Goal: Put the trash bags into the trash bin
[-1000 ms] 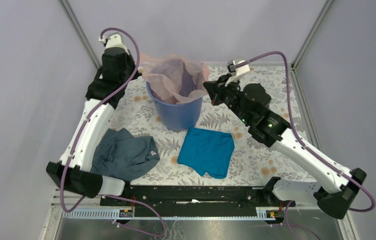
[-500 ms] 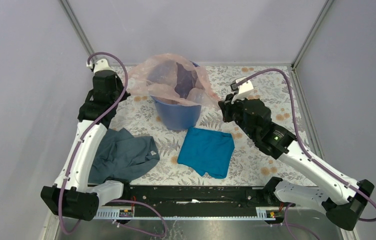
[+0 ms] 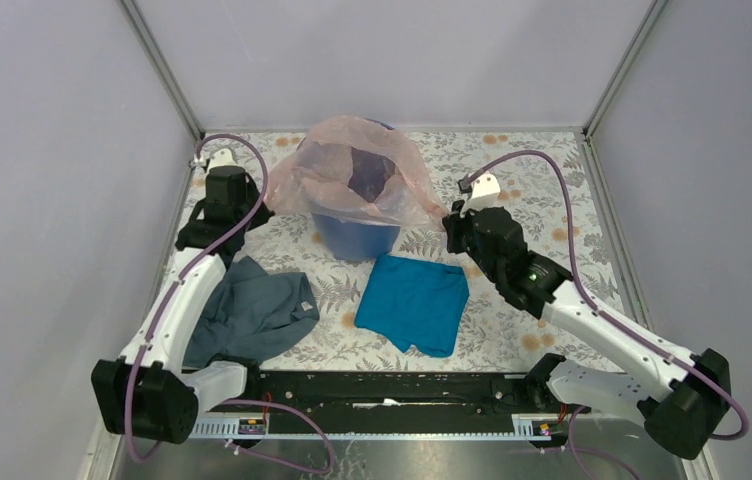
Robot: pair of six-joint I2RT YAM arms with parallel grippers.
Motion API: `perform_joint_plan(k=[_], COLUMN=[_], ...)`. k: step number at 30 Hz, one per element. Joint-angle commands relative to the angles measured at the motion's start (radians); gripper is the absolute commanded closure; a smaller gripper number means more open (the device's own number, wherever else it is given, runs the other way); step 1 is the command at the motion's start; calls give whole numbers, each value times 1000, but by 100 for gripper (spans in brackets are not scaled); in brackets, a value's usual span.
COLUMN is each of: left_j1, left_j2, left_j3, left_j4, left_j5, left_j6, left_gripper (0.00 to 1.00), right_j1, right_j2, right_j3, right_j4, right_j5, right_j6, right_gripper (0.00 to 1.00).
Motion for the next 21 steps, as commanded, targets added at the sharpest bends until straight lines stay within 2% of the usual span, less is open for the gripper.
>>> perform_joint_plan(k=[1, 3, 7, 10, 12, 17, 21], left_j1=[29, 33, 46, 55, 62, 67, 68], left_j2=[69, 92, 60, -5, -54, -169, -207], left_j3=[-28, -4, 15, 3, -13, 3, 58], left_j4=[157, 171, 176, 133, 96, 30, 100], left_j5=[119, 169, 191, 141, 94, 77, 117], left_j6=[-69, -82, -55, 6, 22, 18, 37], left_gripper=[100, 100, 99, 82, 68, 36, 17], right_j1=[-62, -63, -63, -62, -61, -62, -62], right_j2=[66, 76, 71, 51, 32, 23, 101], right_j3=[14, 37, 54, 109, 136, 248, 405], right_j4=[166, 189, 174, 59, -26, -203, -289], right_j5=[-67, -116, -200, -294, -298, -314, -300], right_j6=[41, 31, -64, -156, -175, -222, -190], right_gripper=[100, 97, 77, 63, 52, 19, 12])
